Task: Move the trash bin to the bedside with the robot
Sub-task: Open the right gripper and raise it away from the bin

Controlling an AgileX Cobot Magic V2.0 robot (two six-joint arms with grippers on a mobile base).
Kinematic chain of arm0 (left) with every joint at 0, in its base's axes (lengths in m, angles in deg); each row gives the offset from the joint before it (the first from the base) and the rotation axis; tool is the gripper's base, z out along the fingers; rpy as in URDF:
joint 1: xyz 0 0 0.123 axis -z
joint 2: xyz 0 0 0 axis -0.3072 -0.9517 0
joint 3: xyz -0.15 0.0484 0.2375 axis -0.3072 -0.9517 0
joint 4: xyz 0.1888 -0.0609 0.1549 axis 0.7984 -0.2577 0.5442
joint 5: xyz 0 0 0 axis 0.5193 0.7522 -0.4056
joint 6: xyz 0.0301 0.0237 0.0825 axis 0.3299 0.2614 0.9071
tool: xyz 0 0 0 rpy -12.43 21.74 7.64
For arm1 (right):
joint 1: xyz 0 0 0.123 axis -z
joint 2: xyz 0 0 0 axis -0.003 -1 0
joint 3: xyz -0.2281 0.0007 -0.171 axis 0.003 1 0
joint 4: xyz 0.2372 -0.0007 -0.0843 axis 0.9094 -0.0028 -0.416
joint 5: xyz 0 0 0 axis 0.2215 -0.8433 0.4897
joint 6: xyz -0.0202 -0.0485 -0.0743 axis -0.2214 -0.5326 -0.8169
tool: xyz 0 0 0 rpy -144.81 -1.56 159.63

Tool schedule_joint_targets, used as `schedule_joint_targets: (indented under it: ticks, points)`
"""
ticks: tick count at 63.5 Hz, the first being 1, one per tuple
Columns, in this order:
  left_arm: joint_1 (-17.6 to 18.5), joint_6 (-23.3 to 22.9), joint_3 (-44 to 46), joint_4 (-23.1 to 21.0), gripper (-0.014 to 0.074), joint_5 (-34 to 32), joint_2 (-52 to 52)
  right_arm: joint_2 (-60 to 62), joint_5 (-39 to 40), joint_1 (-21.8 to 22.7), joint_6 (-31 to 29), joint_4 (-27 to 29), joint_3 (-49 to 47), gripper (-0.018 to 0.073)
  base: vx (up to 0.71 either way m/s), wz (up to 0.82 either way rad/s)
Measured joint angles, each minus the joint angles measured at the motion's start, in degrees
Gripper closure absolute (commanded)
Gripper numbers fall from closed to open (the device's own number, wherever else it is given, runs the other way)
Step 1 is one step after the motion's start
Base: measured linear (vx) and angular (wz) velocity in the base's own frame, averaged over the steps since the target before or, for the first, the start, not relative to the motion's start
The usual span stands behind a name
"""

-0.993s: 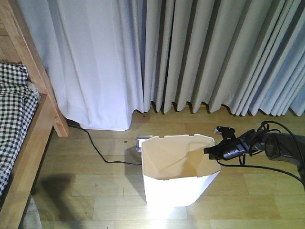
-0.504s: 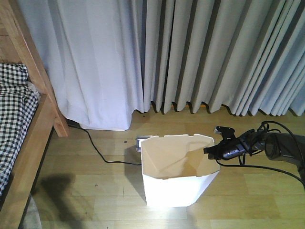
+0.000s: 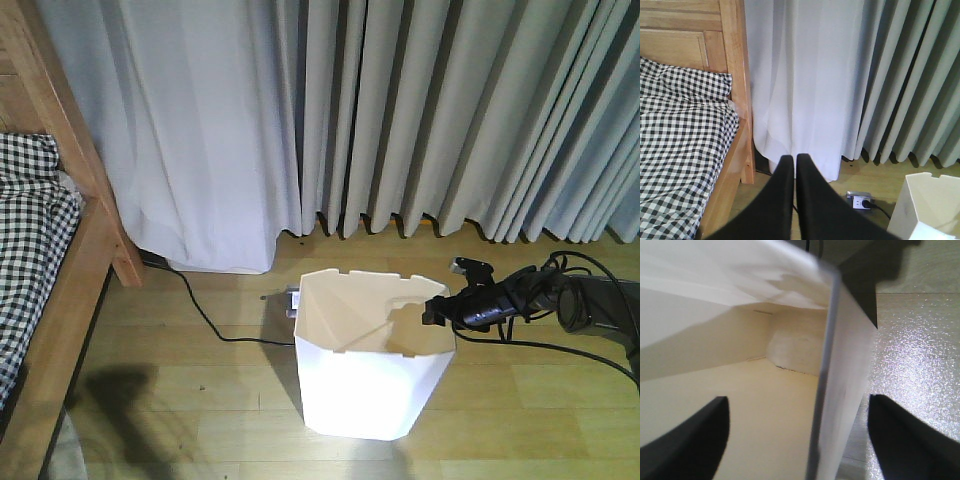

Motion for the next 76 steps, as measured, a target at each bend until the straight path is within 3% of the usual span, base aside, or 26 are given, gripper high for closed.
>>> schedule_joint_targets:
  ticks: [26,48,54,62,76]
  points:
    - [0.0,0.0,0.0,0.0,0.0603,0.0,0.0,0.0,-5.4,0.5,1.5,-1.4,0.1,0.0015,0.0,0.0]
    - [0.0,0.0,0.0,0.0,0.0603,0.0,0.0,3.0,-12.0,1.3,7.6,-7.8,1.5,0.006,0.0,-0.01]
    - [0.0,0.0,0.0,0.0,0.0603,0.0,0.0,6.9,-7.9,1.3,8.1,-7.7,6.6,0.0064,0.0,0.0]
    - [0.0,0.0,0.0,0.0,0.0603,0.0,0.0,12.8,4.6,1.3,6.5,-6.9,18.8,0.0066,0.0,0.0]
    - [0.0,0.0,0.0,0.0,0.0603,0.0,0.0,26.6,16.3,1.1,-8.4,0.1,41.0,0.0066,0.0,0.0]
